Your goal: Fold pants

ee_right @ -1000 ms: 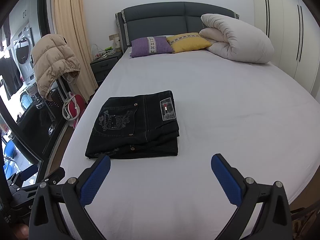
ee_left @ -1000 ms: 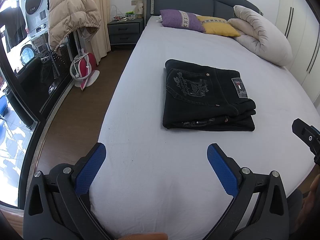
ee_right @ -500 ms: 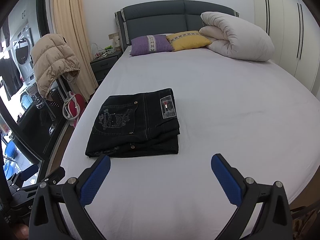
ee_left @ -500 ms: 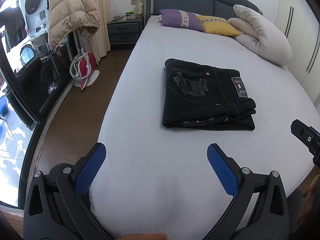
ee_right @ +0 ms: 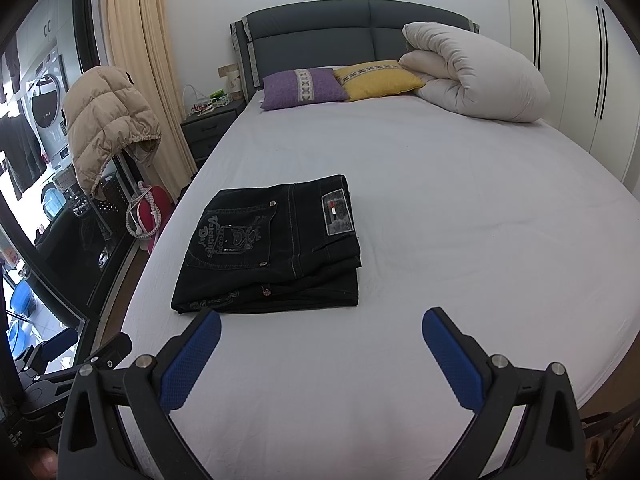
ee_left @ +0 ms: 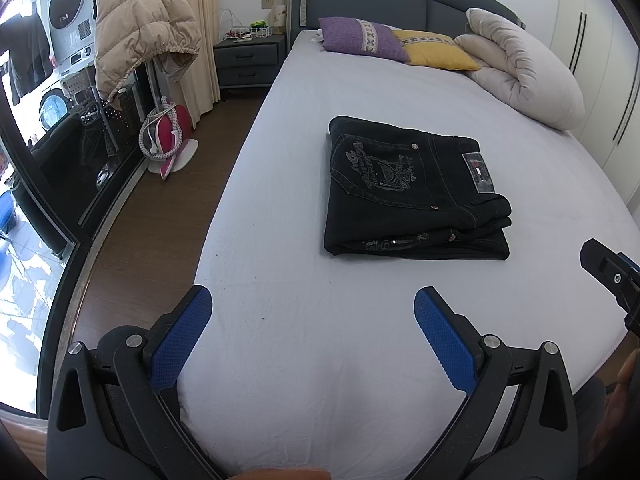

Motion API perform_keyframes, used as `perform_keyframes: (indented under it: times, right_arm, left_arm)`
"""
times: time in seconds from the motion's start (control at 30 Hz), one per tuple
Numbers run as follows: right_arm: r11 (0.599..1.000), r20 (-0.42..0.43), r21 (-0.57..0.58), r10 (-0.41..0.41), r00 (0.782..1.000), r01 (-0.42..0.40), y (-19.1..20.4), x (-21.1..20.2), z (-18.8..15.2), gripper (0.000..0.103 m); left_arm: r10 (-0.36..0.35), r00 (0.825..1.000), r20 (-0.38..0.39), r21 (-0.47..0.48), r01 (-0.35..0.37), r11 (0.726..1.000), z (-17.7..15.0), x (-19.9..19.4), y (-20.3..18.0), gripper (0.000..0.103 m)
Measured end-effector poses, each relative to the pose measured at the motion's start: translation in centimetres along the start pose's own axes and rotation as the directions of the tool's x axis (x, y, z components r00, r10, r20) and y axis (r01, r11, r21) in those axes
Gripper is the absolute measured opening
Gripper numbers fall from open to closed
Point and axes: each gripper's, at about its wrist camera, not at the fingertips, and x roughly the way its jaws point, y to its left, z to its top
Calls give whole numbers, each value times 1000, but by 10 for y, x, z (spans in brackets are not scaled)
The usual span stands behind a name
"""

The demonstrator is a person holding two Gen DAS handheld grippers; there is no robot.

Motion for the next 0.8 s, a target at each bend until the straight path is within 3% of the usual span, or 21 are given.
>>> perform_keyframes:
  times: [0.8]
  right_arm:
    - [1000, -1, 0, 3, 1000, -3, 2, 1, -2, 103]
  left_arm:
    - [0, 1000, -3, 2, 0, 1000, 0, 2, 1, 103]
